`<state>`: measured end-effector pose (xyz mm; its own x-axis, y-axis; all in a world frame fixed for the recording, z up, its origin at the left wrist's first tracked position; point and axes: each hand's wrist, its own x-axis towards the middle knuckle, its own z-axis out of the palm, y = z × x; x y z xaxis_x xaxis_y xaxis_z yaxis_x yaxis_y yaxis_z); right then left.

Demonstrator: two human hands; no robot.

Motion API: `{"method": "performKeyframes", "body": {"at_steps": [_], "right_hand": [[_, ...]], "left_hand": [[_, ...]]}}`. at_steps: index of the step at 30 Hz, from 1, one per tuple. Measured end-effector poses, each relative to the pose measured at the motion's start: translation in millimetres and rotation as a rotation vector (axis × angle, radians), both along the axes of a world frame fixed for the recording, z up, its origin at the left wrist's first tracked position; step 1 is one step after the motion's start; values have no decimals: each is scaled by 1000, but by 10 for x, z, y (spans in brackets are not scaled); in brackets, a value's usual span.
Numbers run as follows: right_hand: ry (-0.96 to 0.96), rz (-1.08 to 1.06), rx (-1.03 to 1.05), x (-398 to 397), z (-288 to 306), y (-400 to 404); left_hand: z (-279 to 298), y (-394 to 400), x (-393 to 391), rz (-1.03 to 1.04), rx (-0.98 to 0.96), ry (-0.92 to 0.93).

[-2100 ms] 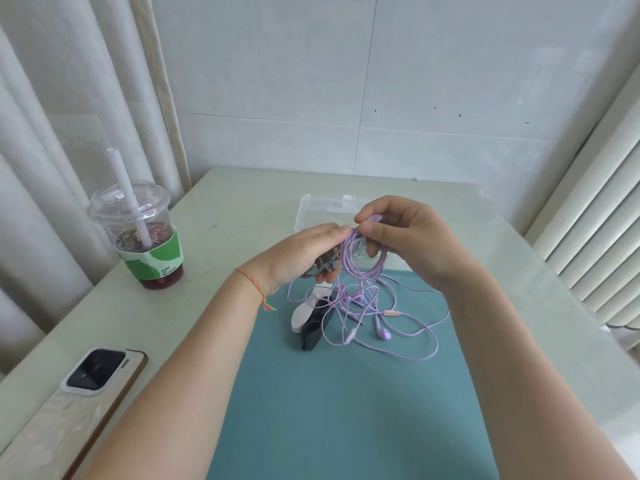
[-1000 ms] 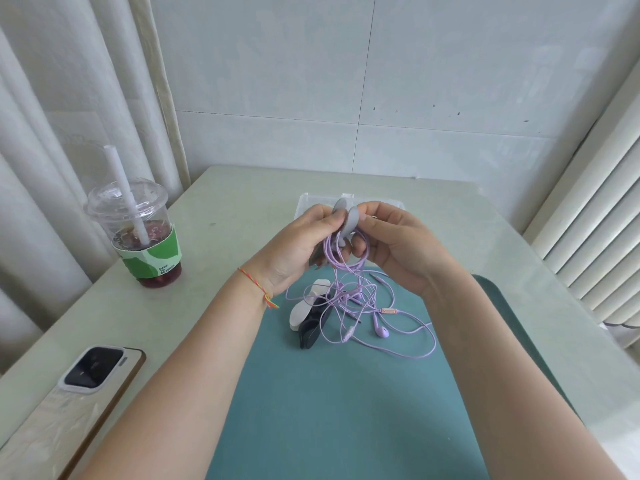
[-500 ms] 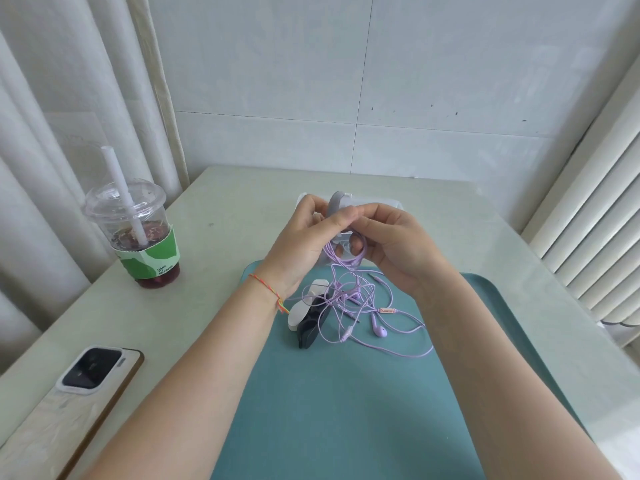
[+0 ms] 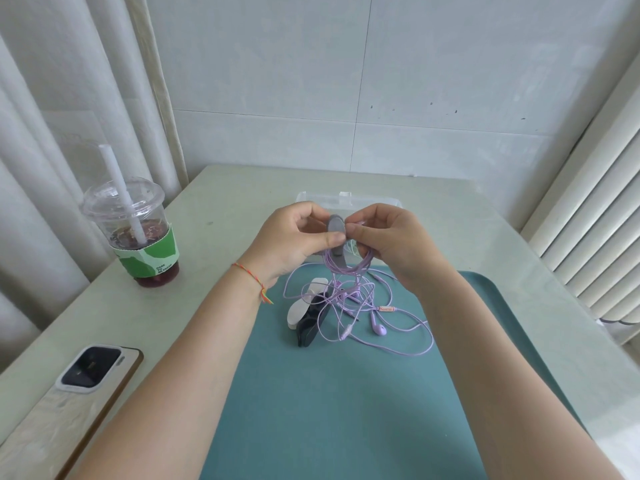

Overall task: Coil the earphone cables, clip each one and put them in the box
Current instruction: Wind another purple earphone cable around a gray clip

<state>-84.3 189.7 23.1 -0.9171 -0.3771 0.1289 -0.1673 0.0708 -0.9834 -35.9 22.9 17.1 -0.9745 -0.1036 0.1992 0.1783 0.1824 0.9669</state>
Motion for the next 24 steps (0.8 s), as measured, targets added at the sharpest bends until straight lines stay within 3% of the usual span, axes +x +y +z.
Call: {"method": "performKeyframes", "body": {"at_steps": [10, 19, 24], "right_hand": [[-43, 87, -48, 0, 40, 37], [73, -1, 265, -41, 17, 51], [-67, -79, 74, -17, -4, -9]], "left_hand": [[9, 37, -12, 140, 351, -15], [15, 57, -28, 226, 397, 20], [12, 89, -33, 287, 437, 51]]}}
